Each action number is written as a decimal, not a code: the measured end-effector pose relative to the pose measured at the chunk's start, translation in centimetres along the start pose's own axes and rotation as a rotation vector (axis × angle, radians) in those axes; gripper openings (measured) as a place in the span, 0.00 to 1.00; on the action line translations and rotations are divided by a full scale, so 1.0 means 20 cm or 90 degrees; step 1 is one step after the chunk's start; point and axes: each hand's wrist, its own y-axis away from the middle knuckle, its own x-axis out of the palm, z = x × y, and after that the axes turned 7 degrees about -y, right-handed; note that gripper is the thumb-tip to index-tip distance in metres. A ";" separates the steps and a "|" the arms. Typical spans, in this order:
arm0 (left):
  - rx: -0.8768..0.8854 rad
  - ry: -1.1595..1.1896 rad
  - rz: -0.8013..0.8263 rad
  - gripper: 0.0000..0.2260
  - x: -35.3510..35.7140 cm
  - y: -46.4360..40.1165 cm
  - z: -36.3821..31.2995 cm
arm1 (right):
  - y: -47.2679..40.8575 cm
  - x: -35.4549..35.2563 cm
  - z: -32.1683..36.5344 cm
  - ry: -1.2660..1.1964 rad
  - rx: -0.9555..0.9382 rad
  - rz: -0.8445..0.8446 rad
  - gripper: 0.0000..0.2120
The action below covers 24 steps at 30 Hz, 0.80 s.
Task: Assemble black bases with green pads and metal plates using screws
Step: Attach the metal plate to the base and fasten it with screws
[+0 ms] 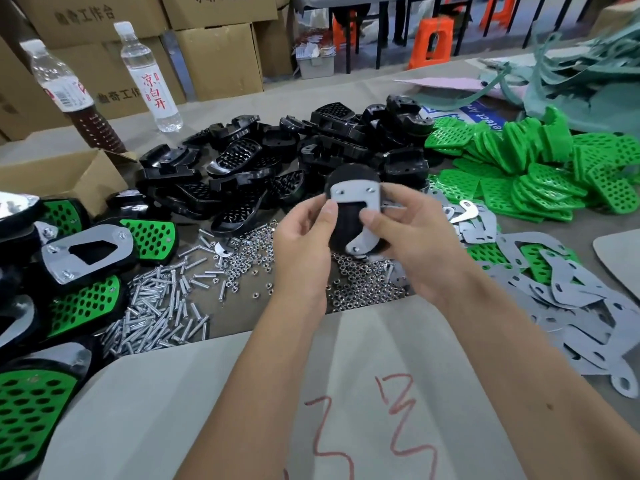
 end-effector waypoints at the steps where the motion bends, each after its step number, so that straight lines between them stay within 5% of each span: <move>1: 0.052 -0.102 -0.017 0.08 0.03 -0.02 0.00 | -0.01 -0.03 0.02 -0.017 -0.026 -0.055 0.12; 3: 0.206 -0.380 0.004 0.09 0.08 -0.04 0.02 | -0.03 -0.13 0.04 -0.061 -0.077 -0.184 0.10; 6: 0.389 -0.726 0.172 0.24 0.20 -0.09 0.04 | -0.04 -0.27 0.05 -0.051 -0.135 -0.366 0.08; 9: 0.423 -0.929 0.325 0.32 0.33 -0.16 0.05 | -0.05 -0.31 0.03 -0.065 -0.156 -0.470 0.07; 16: 0.451 -0.997 0.274 0.05 0.34 -0.27 0.00 | -0.08 -0.28 0.02 -0.058 -0.136 -0.471 0.08; 20: 0.473 -0.991 0.169 0.10 0.25 -0.24 0.01 | -0.08 -0.25 0.03 -0.074 -0.137 -0.448 0.06; 24: 0.449 -0.786 0.003 0.09 0.11 -0.20 -0.05 | -0.07 -0.22 0.04 -0.057 -0.119 -0.416 0.08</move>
